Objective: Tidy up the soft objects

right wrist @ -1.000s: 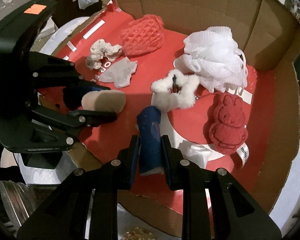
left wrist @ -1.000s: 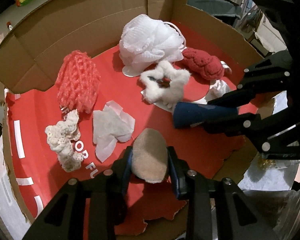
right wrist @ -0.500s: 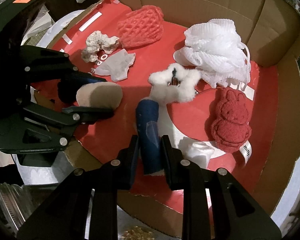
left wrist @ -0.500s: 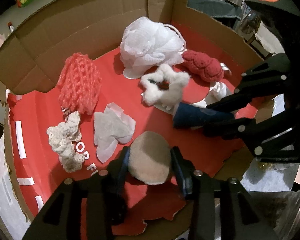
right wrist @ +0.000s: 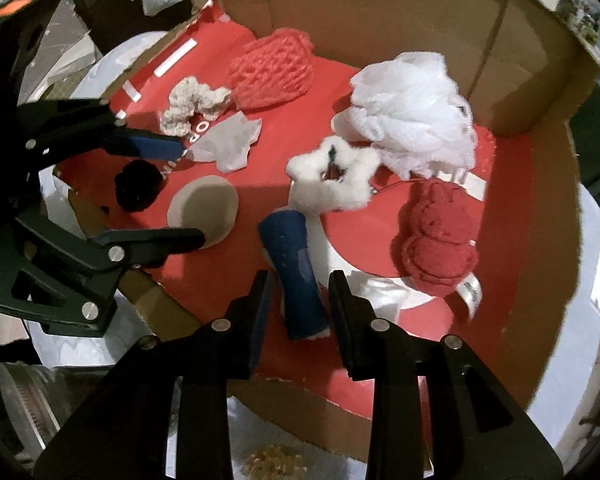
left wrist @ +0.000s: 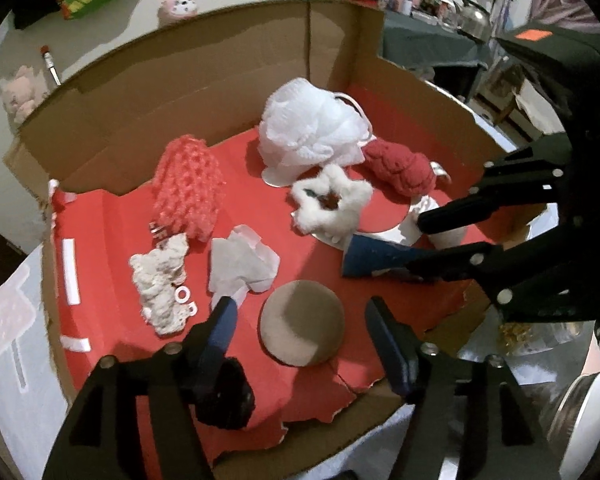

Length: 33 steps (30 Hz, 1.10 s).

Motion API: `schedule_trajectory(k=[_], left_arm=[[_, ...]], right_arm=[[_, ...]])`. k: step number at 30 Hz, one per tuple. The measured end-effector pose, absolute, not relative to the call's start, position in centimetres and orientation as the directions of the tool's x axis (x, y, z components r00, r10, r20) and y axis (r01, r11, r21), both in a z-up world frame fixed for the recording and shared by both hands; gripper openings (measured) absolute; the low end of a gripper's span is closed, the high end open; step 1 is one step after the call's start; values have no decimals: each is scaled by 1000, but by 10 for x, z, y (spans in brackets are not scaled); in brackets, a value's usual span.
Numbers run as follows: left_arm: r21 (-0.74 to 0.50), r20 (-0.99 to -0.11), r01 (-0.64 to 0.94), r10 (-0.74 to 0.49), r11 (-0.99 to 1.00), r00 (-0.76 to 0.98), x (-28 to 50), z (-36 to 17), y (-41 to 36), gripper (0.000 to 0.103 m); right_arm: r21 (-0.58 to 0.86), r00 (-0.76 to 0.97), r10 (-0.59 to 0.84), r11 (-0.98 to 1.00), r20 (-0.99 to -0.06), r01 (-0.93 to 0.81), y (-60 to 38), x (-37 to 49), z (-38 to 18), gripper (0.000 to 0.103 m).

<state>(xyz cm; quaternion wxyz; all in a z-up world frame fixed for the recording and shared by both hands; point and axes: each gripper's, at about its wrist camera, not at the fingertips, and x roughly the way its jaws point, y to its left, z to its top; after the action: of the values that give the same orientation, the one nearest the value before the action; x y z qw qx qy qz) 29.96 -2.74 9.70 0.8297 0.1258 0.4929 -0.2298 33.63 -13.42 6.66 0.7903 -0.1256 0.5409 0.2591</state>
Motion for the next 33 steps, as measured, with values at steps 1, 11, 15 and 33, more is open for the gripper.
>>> schedule_trajectory(k=[1,11,15,33], left_arm=[[-19,-873,497,-256,868,415,298,99,-27,76],[-69,-848,374,-252,925,466,287,111,-8,94],[-78,-841,300,-224,951,492,282,111,2,94],[-86,-840,203,-181,975,511,266,103,7,102]], right_arm=[[81,287,274,838,-918,-540,-136,335,69,30],[17,440,207,917,-874,-397,-152,310,92,86],[23,463,184,943,-867,-333,-158,302,96,86],[78,482,175,974,-859,-213,-169,290,81,86]])
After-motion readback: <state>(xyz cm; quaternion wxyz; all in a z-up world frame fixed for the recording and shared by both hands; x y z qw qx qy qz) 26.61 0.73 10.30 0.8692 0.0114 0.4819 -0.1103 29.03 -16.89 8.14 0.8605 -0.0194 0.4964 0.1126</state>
